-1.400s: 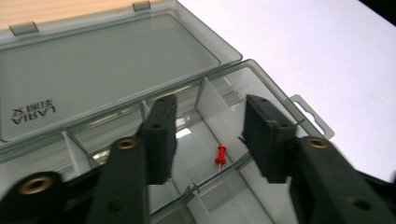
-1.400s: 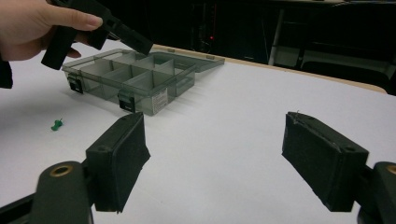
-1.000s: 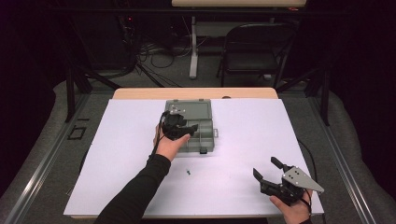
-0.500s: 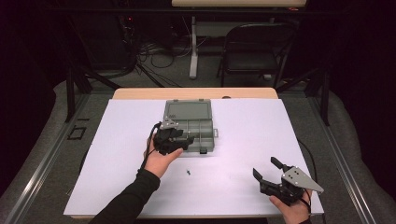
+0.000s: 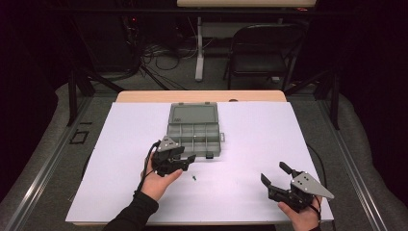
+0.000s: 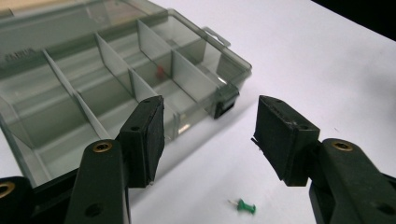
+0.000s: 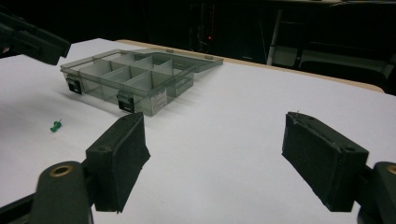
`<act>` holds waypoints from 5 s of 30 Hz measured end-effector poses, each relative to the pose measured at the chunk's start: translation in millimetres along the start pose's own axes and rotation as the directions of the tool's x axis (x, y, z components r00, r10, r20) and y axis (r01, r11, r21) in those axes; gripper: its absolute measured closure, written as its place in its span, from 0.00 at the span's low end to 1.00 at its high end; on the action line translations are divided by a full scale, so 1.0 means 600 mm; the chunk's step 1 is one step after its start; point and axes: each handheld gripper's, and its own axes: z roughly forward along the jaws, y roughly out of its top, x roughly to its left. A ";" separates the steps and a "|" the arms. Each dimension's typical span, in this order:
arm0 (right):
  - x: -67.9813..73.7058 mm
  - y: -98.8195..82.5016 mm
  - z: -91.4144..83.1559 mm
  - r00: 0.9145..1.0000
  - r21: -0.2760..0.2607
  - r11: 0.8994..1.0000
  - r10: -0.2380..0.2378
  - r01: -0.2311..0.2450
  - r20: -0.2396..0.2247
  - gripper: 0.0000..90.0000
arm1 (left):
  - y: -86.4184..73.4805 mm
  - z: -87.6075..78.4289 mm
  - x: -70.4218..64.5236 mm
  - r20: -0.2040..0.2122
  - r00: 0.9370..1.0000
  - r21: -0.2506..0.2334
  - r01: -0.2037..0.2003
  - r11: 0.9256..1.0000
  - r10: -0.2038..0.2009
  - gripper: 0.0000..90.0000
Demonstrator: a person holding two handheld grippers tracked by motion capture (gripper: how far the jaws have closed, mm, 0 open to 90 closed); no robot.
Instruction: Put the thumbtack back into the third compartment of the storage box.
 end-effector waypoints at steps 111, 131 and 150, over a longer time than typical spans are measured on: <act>-0.002 -0.003 0.004 1.000 0.006 1.000 0.004 -0.004 -0.004 0.23 | -0.016 0.023 -0.016 0.058 0.996 0.119 -0.073 0.990 0.066 0.77; -0.004 -0.001 0.003 1.000 0.003 1.000 -0.001 0.001 -0.005 0.23 | 0.088 0.027 0.008 0.041 0.999 0.069 -0.021 0.997 0.018 0.77; -0.003 -0.001 0.001 1.000 0.003 1.000 0.002 -0.002 -0.004 0.23 | 0.172 0.057 0.036 -0.006 0.999 0.073 0.039 0.997 -0.039 0.77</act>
